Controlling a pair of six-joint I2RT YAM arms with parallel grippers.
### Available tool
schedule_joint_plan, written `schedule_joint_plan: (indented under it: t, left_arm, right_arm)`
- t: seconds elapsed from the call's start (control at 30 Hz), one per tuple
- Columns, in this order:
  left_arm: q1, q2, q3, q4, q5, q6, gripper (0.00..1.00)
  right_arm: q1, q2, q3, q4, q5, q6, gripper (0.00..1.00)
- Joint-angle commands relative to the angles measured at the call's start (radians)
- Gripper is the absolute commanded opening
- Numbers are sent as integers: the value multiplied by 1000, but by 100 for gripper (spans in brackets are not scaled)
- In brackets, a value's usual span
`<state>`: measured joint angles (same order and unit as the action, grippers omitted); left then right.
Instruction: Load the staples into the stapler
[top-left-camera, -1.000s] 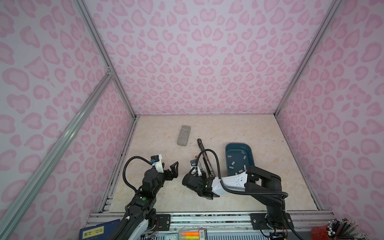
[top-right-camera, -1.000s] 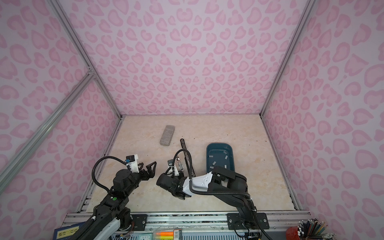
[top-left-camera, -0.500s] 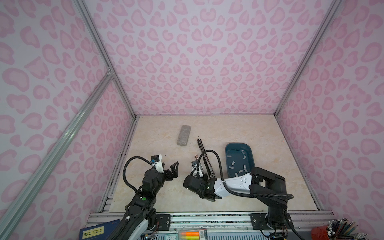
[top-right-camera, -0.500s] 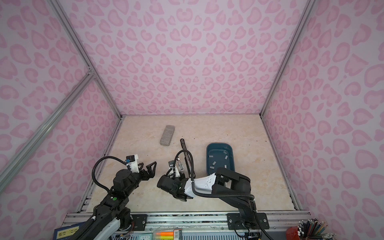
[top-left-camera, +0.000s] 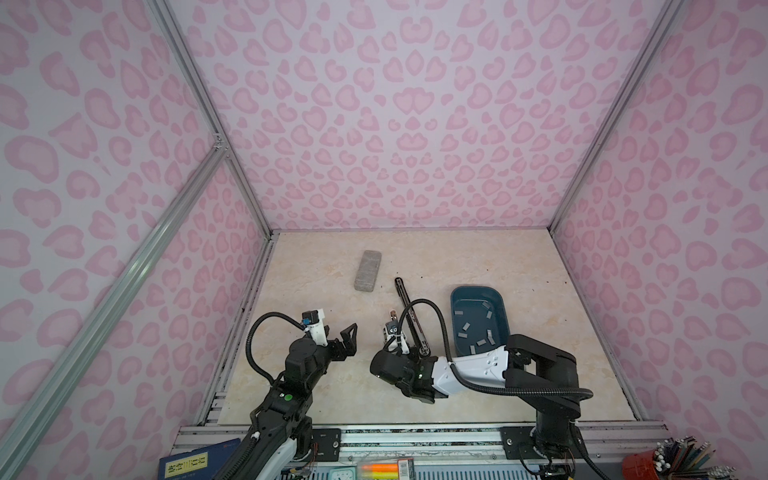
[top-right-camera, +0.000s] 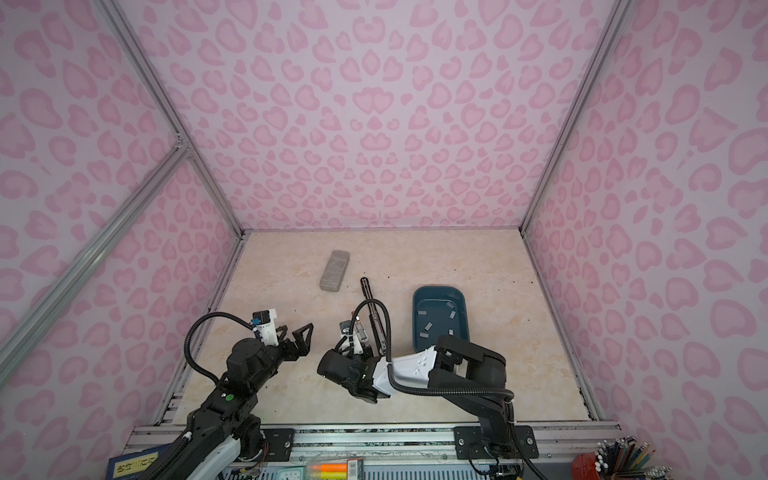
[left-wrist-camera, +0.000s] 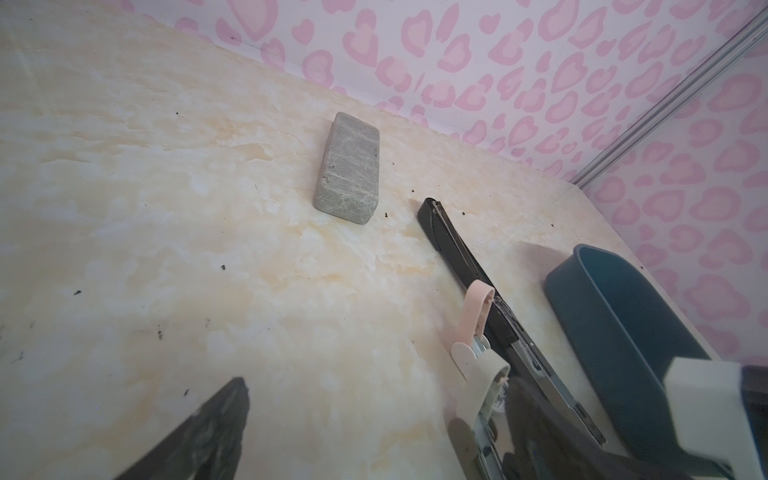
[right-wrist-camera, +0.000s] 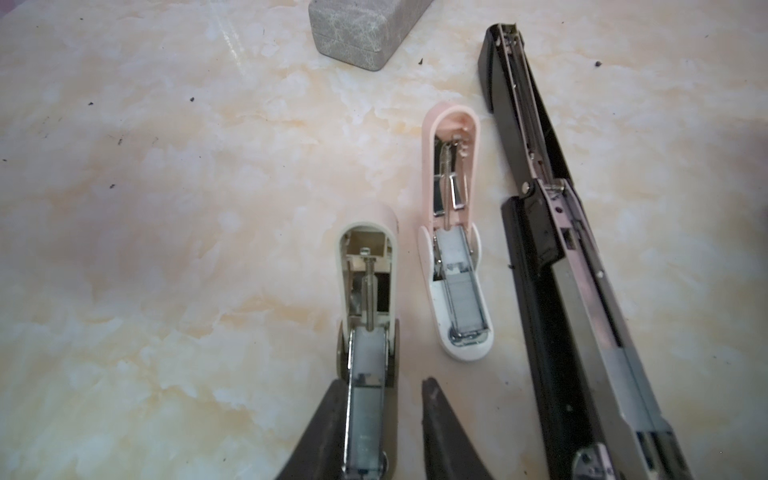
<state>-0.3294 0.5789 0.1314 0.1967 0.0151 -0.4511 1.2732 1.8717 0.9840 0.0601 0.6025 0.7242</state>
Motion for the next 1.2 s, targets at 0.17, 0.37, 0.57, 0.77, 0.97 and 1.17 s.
schedule_joint_plan:
  t: [0.17,0.37,0.57,0.77,0.97,1.17]
  left_arm:
    - [0,61,44,26,-61,-1,97]
    - [0,62,51,4,-104,-6,97]
    - [0,46,44,3,-119,-8,97]
    - [0,78,59,0,-128,-8,97]
    - [0,76,54,0,-123,-8,97]
    - [0,79,55,3,-112,-8,97]
  right_arm:
    - [6,-81,-147,199,-108,-162,52]
    - [-27,-49,-148,193,-215,-202,65]
    - [-41,-11,-184,245,-217,-206,64]
    - [-65,20,-187,249,-235,-209,57]
    - [-66,21,-205,247,-236,-236,50]
    - [-57,26,-226,272,-266,-278,46]
